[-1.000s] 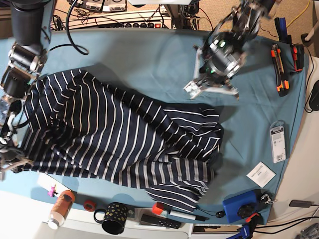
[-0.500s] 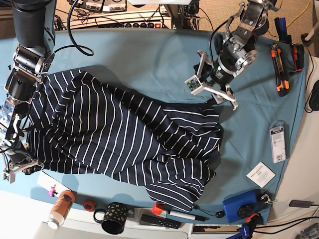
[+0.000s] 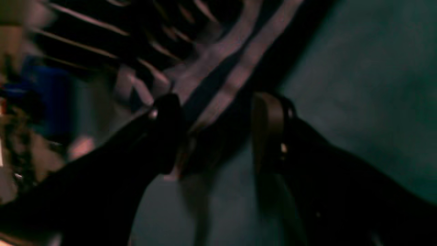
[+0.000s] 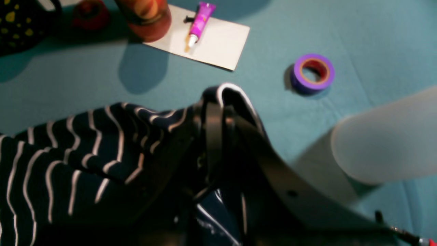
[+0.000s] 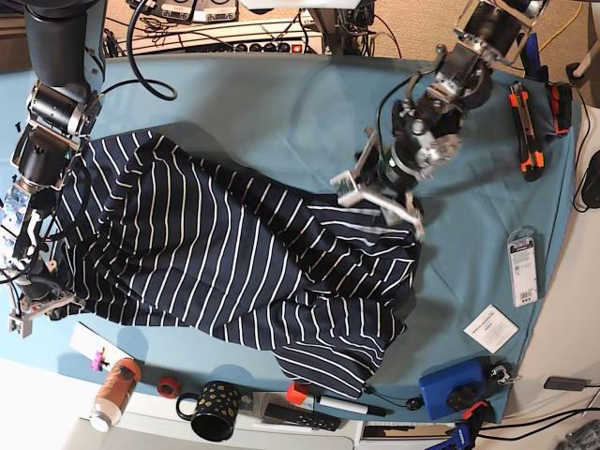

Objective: Layout the t-shirt on the table in an organized manner, then fold the t-shirt properly
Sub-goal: 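Pull the grasped shoulder with the left gripper away from the right gripper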

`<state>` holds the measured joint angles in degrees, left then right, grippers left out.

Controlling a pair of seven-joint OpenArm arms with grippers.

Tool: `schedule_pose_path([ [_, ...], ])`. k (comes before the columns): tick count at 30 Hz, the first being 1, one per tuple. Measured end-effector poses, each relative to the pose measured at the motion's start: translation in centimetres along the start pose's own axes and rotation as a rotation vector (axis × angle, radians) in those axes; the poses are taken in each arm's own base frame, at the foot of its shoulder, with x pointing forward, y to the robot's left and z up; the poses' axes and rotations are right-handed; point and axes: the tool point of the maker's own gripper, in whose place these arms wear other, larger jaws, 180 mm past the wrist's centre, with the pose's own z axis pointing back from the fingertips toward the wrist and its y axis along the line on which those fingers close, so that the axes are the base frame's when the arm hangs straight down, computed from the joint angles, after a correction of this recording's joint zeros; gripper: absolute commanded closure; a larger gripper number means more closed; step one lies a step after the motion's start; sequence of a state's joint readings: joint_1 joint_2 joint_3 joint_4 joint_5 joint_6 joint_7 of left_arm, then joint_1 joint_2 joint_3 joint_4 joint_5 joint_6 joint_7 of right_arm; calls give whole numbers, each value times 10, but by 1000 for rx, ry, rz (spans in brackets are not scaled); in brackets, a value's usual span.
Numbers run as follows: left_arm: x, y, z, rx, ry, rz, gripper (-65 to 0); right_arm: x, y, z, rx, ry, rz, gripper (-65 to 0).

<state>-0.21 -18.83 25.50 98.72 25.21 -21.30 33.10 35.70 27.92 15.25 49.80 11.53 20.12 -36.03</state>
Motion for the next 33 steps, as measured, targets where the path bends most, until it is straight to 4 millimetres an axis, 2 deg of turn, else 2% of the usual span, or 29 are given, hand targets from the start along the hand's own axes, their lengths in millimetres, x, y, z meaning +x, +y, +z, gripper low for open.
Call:
schedule_pose_path([
  [3,-3,17,-10,104,25,-7,-317,2,1,0,7,-7,-1,0],
  [6,-9,30,-12,153,57,-11,-314,1,1,0,6,-2,-2,0],
  [7,-8,31,-13,153,56,-14,-290,0,1,0,5,-1,-1,0],
  [9,-5,32,-14,138,41,11,-178,1,1,0,6,-3,-2,0],
  [11,-3,29,-15,115,31,52,-2,1,2,0,7,-4,-2,0],
  [14,-18,19,-14,71,123,142,0,1,0,0,1,-3,-4,0],
  [18,-47,37,12,179,351,273,0,3,1,0,6,-14,0,0],
  [20,-46,47,29,213,384,284,0,5,1,0,4,-28,1,0],
  [22,-37,54,39,244,331,297,0,6,0,0,2,-34,5,0],
  [24,-39,39,47,218,320,311,0,5,-3,0,-18,-25,41,0],
  [26,-46,12,54,156,347,313,0,5,-10,0,-58,-23,65,0],
  [28,-52,-7,63,124,372,297,0,8,-18,2,-86,-29,63,0],
  [33,-71,-22,90,135,414,229,0,14,-39,9,-131,-34,74,0],
])
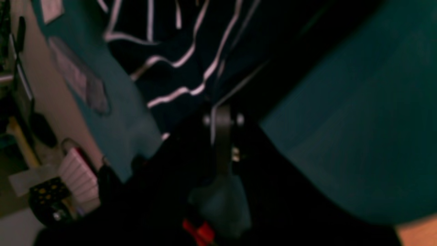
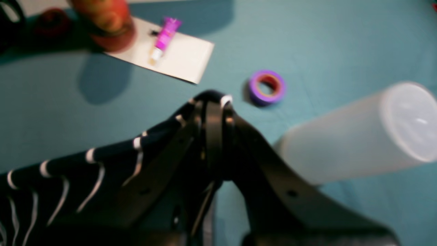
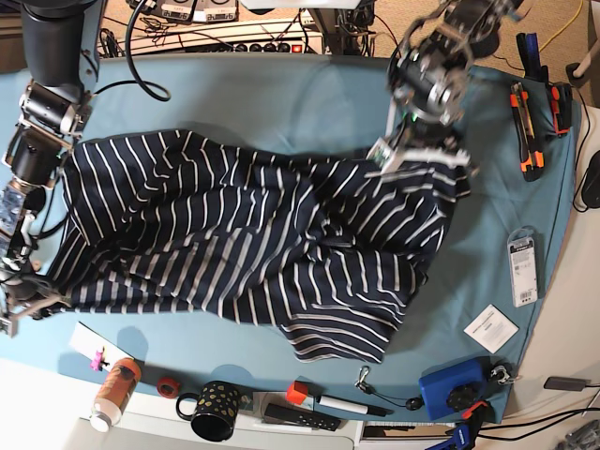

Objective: Layout the t-shirt on the table in an organized manner, then fold the t-shirt properly
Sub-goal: 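Pull the grasped shoulder with the left gripper away from the right gripper, then release the shoulder and move the left gripper to the shirt's hem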

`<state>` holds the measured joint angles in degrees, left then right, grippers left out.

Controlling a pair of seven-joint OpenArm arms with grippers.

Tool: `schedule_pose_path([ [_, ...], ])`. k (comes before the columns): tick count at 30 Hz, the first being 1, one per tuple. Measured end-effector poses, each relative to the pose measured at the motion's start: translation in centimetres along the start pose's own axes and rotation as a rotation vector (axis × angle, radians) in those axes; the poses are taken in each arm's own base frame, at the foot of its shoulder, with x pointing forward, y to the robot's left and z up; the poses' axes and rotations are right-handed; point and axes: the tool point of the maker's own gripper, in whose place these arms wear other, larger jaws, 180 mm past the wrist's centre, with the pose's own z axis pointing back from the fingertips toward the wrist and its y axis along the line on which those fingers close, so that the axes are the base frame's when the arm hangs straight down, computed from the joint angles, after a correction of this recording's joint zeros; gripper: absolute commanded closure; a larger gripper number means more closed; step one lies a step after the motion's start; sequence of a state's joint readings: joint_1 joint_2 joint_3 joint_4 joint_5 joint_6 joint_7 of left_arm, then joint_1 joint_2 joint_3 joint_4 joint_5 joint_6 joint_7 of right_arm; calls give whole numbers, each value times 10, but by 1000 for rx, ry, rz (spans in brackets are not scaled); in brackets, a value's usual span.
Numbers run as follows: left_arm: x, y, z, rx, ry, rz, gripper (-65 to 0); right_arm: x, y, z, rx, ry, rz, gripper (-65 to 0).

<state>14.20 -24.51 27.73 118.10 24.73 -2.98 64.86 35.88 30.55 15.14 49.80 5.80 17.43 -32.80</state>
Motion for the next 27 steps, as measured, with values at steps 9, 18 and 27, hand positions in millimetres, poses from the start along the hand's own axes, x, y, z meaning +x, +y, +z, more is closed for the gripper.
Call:
schedule_pose_path([
  [9,-49,14,4,43,89,-44,0,3,-35,7,-54,5,18,0],
  [18,-51,1,5,-15,54,31,-170,1,-6,8,110,10,99,-13],
  [27,-8,51,34,114,-72,181,-256,-2,7,13,209,36,38,-138],
])
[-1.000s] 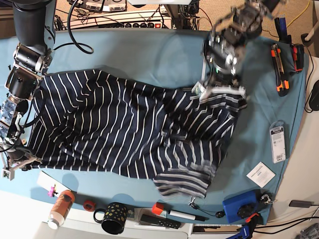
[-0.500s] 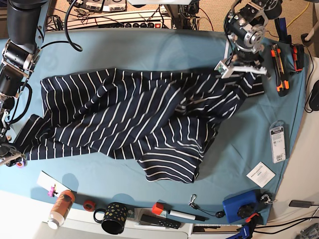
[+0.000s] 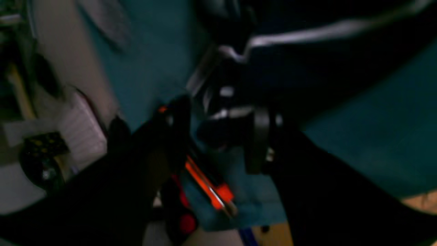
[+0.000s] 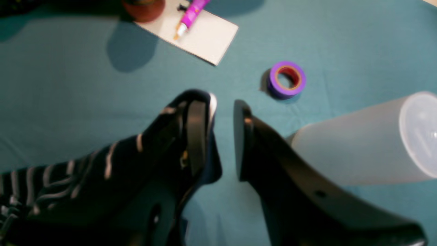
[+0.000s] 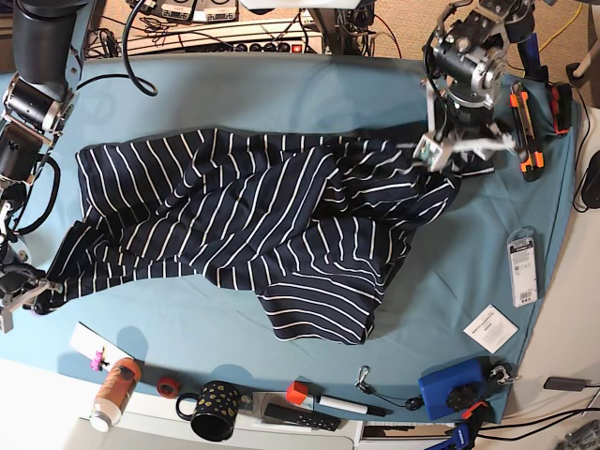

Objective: Layout the t-shirt on the table in an organized manner, then fold the t-shirt properly
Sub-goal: 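Release the shoulder and move the left gripper to the shirt's hem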

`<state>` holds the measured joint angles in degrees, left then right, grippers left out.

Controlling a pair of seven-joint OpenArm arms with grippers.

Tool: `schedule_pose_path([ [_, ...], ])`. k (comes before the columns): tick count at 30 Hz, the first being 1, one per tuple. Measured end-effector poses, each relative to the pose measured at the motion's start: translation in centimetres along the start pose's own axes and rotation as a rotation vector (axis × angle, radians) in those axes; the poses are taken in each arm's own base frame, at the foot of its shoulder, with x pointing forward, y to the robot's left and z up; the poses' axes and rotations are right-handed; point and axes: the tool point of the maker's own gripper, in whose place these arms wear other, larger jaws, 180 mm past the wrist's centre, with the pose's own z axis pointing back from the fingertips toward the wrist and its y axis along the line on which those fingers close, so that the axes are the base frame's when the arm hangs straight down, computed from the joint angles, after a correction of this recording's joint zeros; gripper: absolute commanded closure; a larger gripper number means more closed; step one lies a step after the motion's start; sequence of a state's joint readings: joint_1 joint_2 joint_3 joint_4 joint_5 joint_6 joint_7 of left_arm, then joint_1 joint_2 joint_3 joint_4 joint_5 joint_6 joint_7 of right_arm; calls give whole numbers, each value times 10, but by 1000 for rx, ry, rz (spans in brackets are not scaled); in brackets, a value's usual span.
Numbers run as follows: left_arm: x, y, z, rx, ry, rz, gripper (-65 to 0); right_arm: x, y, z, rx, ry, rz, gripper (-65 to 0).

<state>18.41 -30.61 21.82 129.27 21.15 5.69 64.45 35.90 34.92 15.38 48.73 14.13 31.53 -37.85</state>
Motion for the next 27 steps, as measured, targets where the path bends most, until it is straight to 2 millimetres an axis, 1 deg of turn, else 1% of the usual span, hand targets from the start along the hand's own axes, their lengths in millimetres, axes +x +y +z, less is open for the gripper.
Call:
schedule_pose_path([
  [2,37,15,19,35,-169,62,-256,7,-2,4,12,-36,-52,-138],
  [3,47,18,23,47,-224,67,-256,11,-3,6,18,-50,-77,-138],
  [4,50,17,22,40,-242,68,-256,15,-5,9,22,-67,-101,-138],
  [6,50,10,20,5,-244,84,-256,19,-11,16,17,-71,-134,-138],
  [8,62,-1,22,-67,-295,99,-256,25,-18,23,18,-98,-175,-138],
  [10,70,-11,24,-123,-312,104,-256,30,-24,29,27,-129,-224,-138],
  [13,76,-8,24,-99,-324,123,-256,28,-29,35,47,-137,-258,-138],
  [15,77,-4,24,-77,-323,135,-256,26,-31,37,46,-134,-271,-138],
  [17,84,-1,24,-71,-341,142,-256,26,-32,37,48,-136,-280,-138],
  [20,100,3,26,-88,-405,167,-256,17,-30,37,52,-86,-280,-138],
  [21,104,1,27,-108,-424,172,-256,14,-29,37,54,-70,-279,-138],
  [25,133,-5,36,-195,-538,134,-256,13,-28,36,57,-65,-280,-138],
  [26,141,-5,36,-212,-573,128,-256,13,-28,36,58,-65,-280,-138],
  [27,147,-8,30,-229,-581,117,-256,12,-28,36,57,-64,-281,-138],
])
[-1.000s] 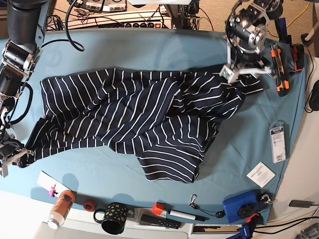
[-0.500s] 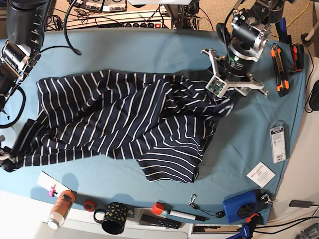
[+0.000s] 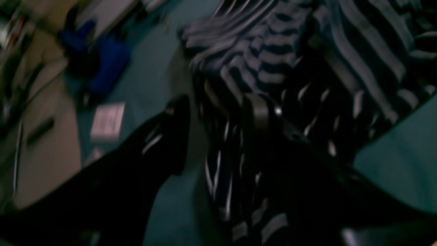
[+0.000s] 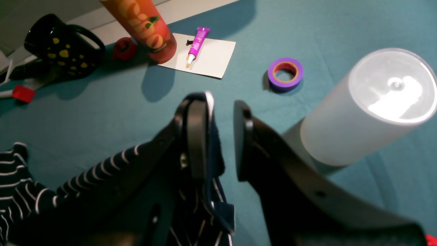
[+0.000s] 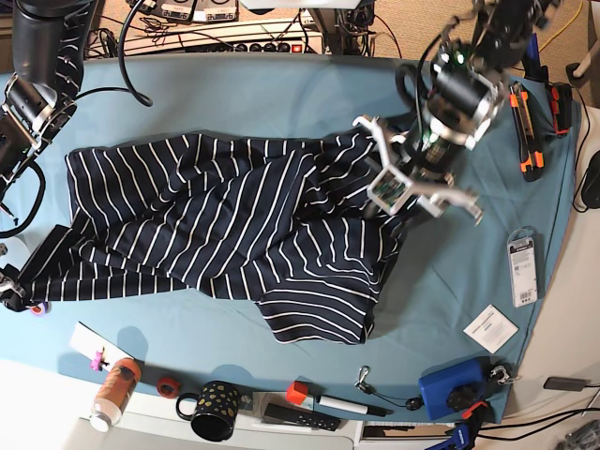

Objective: Layout the t-shirt on the table in an organized manner, then fold the t-shirt properly
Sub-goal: 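Release the shoulder and move the left gripper to the shirt's hem, then grasp the hem with the left gripper and drag it outward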

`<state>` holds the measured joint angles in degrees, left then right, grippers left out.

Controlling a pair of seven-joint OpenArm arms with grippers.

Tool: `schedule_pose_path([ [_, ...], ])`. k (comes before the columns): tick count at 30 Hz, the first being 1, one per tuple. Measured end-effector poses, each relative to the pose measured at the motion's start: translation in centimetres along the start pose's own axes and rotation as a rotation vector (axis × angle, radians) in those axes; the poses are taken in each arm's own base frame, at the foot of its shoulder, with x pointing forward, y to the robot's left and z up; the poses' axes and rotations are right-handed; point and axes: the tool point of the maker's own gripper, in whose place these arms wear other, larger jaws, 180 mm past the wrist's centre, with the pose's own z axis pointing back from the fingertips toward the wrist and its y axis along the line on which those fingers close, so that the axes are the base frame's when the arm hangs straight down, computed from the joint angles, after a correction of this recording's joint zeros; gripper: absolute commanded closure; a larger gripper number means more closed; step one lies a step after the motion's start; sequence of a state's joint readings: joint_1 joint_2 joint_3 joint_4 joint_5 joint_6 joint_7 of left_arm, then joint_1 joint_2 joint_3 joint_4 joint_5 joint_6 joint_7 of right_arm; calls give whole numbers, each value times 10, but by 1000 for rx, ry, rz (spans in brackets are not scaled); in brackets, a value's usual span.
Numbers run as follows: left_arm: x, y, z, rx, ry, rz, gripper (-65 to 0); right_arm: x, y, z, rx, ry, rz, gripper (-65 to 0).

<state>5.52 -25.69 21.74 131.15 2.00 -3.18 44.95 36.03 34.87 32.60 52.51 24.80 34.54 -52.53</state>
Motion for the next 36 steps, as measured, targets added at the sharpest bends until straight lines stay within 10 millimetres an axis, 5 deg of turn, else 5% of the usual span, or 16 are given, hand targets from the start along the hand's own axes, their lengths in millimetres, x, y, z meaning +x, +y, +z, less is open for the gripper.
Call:
schedule_pose_path([
  [8,-39,2,-85,-157,164,21,-256,-2,0,0,2,12,-2,-138],
  [14,-61,16,-114,-170,282,55,-251,-2,1,0,3,12,0,-138],
  [18,-72,24,-125,-168,315,93,-34,-2,0,0,1,13,0,-138],
  [25,-28,81,-147,-22,213,92,0,-5,-1,0,0,18,1,-138],
  [31,-12,127,-169,54,221,111,0,-31,-8,1,-15,46,5,-138],
  [36,-37,122,-161,0,419,174,-288,-53,-16,2,-33,72,14,-138],
])
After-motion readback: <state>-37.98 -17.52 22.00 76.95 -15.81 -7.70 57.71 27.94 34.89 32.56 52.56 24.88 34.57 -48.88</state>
